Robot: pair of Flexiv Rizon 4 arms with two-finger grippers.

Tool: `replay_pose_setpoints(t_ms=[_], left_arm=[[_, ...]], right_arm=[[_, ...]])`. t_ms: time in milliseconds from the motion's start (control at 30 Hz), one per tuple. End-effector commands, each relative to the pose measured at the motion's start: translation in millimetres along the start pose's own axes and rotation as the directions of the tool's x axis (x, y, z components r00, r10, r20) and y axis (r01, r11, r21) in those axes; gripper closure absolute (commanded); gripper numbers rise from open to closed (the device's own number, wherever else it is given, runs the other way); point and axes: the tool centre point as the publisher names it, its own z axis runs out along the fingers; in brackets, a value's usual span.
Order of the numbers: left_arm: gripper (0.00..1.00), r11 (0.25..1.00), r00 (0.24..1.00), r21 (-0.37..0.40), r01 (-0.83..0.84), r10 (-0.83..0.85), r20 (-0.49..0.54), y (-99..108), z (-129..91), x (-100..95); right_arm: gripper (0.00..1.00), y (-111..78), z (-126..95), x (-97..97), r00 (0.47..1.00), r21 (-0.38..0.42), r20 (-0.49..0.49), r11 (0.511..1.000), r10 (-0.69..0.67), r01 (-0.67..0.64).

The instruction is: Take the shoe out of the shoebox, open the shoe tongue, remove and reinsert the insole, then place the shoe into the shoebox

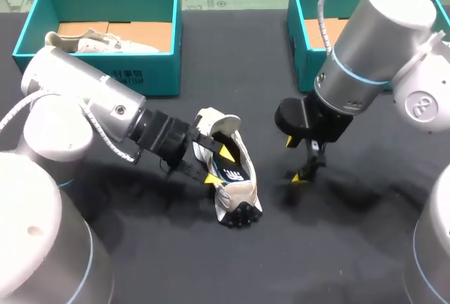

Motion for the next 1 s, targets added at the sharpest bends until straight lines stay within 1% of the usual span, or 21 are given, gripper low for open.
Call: replay_pose_setpoints(t_ms=[33, 100, 133, 167, 267, 400, 600, 700, 933, 967, 1000], left_arm=[[0.54, 0.999, 0.996, -0.039, 0.001, -0.004, -0.088, -12, -19, 5.6], [0.54, 0.998, 0.994, -0.06, -0.004, -0.002, -0.113, -14, -26, 8.7], [0.53, 0.998, 0.992, -0.066, -0.006, -0.002, -0.124, -15, -30, 10.2], [0.52, 0.997, 0.991, -0.075, -0.008, -0.002, -0.131, -16, -34, 11.0], [0.53, 0.995, 0.987, -0.094, -0.019, 0.004, -0.163, -19, -47, 11.3], [0.53, 0.995, 0.974, -0.097, -0.035, 0.012, -0.228, -24, -63, 11.0], [0.53, 0.99, 0.937, -0.123, -0.063, 0.016, -0.349, -28, -88, 9.8], [0.52, 0.989, 0.92, -0.128, -0.077, 0.021, -0.391, -31, -99, 8.0], [0.55, 0.983, 0.857, -0.146, -0.115, 0.024, -0.515, -35, -115, 8.3], [0.58, 0.981, 0.846, -0.15, -0.121, 0.024, -0.532, -35, -117, 8.8], [0.7, 0.979, 0.831, -0.154, -0.13, 0.022, -0.556, -35, -118, 9.1]], right_arm=[[0.0, -16.2, -17, 5.6, 1.0, -0.014, 0.002, 1.0, 0.003, -0.003], [0.0, -21.0, -19, 5.0, 1.0, -0.027, 0.003, 1.0, 0.007, -0.007], [0.0, -23.7, -19, 4.4, 1.0, -0.027, -0.006, 1.0, 0.01, -0.01], [0.0, -25.8, -18, 3.7, 1.0, -0.043, -0.02, 0.999, -0.001, 0.001], [0.0, -25.8, -18, 3.7, 1.0, -0.043, -0.02, 0.999, -0.001, 0.001], [0.0, -25.8, -18, 3.7, 1.0, -0.043, -0.02, 0.999, -0.001, 0.001], [0.0, -25.8, -18, 3.7, 1.0, -0.043, -0.02, 0.999, -0.001, 0.001], [0.0, -25.8, -18, 3.7, 1.0, -0.043, -0.02, 0.999, -0.001, 0.001], [0.0, -25.8, -18, 3.7, 1.0, -0.043, -0.02, 0.999, -0.001, 0.001], [0.0, -25.8, -18, 3.7, 1.0, -0.043, -0.02, 0.999, -0.001, 0.001], [0.0, -25.8, -18, 3.7, 1.0, -0.043, -0.02, 0.999, -0.001, 0.001]])
